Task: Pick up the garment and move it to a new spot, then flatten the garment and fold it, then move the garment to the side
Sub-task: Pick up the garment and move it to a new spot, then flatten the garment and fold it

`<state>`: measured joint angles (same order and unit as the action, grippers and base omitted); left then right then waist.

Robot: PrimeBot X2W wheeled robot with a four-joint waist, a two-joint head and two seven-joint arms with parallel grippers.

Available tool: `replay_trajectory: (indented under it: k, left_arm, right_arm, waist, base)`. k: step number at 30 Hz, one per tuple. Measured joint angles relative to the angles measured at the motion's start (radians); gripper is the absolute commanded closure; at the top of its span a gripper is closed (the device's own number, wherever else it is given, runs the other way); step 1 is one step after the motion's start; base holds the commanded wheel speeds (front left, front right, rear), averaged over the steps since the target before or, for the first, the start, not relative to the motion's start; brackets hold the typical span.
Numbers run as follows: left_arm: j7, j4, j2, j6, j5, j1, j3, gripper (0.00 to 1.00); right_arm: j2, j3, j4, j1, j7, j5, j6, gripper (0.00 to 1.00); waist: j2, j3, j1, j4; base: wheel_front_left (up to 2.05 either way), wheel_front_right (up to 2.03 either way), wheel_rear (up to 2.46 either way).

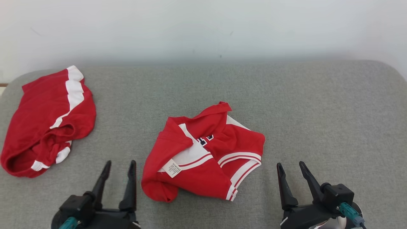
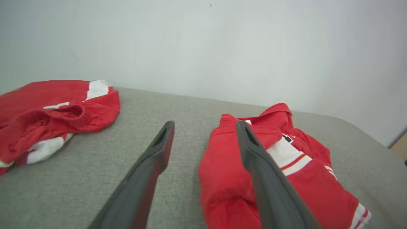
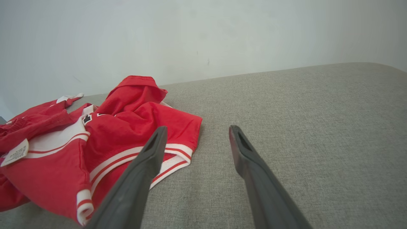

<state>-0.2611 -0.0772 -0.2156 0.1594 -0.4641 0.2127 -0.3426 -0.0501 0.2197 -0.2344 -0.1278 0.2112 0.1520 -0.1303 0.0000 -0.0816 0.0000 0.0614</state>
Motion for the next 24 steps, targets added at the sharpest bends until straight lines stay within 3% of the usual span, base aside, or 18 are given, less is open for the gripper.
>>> replay_trajectory:
  k: [9, 13, 24]
  left_arm:
    - [0.000, 0.121, 0.026, 0.045, 0.165, -0.096, 0.138, 0.00]
    - [0.000, 0.114, 0.039, 0.044, 0.196, -0.149, 0.171, 0.00]
    - [0.000, 0.109, 0.079, -0.009, 0.225, -0.171, 0.198, 0.00]
  right_arm:
    - [0.000, -0.023, -0.007, 0.010, -0.008, -0.002, 0.000, 0.00]
    - [0.000, -0.044, -0.016, 0.018, -0.009, -0.003, 0.000, 0.00]
    - [-0.005, -0.066, -0.095, -0.018, -0.045, -0.009, 0.000, 0.00]
  waist:
    - [0.0000, 0.029, 0.0000, -0.018]
    - [0.0001, 0.034, 0.0000, -0.030]
    - [0.0001, 0.041, 0.0000, -0.073]
  base:
    - [0.00, 0.00, 0.00]
    - [0.00, 0.00, 0.00]
    - [0.00, 0.00, 0.00]
